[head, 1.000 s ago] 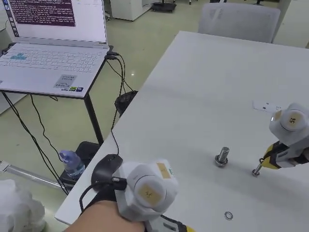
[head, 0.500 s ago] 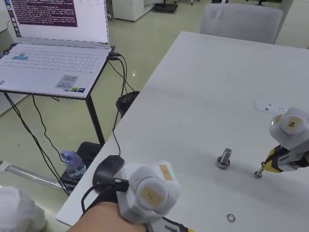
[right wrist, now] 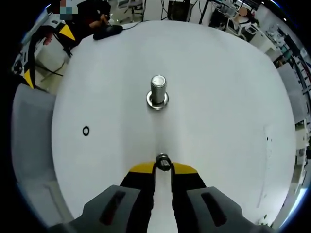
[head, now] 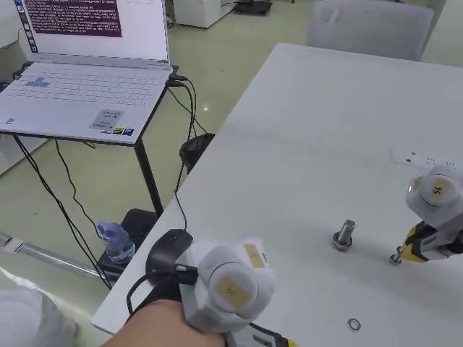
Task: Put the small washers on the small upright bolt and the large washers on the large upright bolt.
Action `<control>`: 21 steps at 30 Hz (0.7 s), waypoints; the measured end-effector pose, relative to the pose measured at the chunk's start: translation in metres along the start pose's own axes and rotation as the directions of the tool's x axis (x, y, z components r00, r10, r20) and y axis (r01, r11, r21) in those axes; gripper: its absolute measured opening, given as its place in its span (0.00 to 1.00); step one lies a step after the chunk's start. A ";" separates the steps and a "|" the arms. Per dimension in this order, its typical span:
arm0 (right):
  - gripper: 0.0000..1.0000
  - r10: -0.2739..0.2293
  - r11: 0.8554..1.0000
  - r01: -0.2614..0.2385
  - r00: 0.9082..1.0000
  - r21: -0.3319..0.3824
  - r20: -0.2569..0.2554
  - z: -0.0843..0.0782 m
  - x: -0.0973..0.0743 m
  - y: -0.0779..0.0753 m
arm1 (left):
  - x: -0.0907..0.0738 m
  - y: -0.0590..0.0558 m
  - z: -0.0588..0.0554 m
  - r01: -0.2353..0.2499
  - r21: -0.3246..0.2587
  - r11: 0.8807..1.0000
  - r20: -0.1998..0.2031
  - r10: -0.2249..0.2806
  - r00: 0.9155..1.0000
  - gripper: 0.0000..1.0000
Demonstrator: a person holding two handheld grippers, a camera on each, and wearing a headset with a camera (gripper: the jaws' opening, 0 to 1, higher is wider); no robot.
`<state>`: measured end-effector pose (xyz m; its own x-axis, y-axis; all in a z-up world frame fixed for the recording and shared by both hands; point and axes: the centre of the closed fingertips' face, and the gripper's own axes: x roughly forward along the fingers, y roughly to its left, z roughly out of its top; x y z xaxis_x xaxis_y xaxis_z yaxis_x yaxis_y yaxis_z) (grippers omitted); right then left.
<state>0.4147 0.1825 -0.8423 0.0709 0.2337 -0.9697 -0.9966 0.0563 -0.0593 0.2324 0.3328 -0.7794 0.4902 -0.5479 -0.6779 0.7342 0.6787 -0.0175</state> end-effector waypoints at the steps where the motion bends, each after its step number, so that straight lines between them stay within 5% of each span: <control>1: 0.13 0.001 1.000 -0.001 1.000 0.004 -0.002 -0.001 0.002 0.000 | 0.000 0.000 -0.001 0.001 -0.001 1.000 -0.001 -0.001 1.000 0.75; 21: 0.13 0.004 1.000 -0.004 1.000 -0.011 -0.026 -0.005 0.019 0.005 | -0.001 -0.003 -0.005 0.005 -0.010 1.000 -0.009 -0.005 1.000 0.73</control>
<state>0.4104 0.1820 -0.8623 0.0663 0.2084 -0.9758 -0.9973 0.0450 -0.0581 0.2268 0.3336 -0.7823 0.4824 -0.5464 -0.6847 0.7319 0.6809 -0.0277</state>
